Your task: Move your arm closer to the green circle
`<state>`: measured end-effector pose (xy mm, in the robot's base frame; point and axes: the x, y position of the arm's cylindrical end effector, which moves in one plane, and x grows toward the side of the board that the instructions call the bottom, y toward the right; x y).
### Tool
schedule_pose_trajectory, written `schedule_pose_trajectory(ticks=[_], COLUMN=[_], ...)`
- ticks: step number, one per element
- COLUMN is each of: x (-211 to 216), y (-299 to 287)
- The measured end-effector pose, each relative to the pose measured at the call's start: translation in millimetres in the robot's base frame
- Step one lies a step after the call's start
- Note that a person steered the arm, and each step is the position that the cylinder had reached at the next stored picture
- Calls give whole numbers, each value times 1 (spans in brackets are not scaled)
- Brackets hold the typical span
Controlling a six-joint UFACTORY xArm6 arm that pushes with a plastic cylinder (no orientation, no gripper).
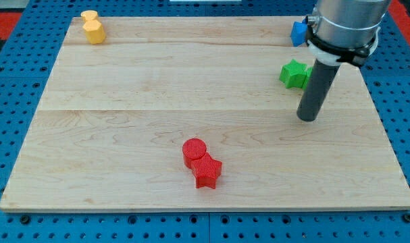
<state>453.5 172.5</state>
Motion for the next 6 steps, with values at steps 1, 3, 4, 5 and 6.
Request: schedule_pose_trajectory(ticks=[1,3,4,5,6], x=[-13,-48,-60,-70,-70], y=[25,58,58,49,25])
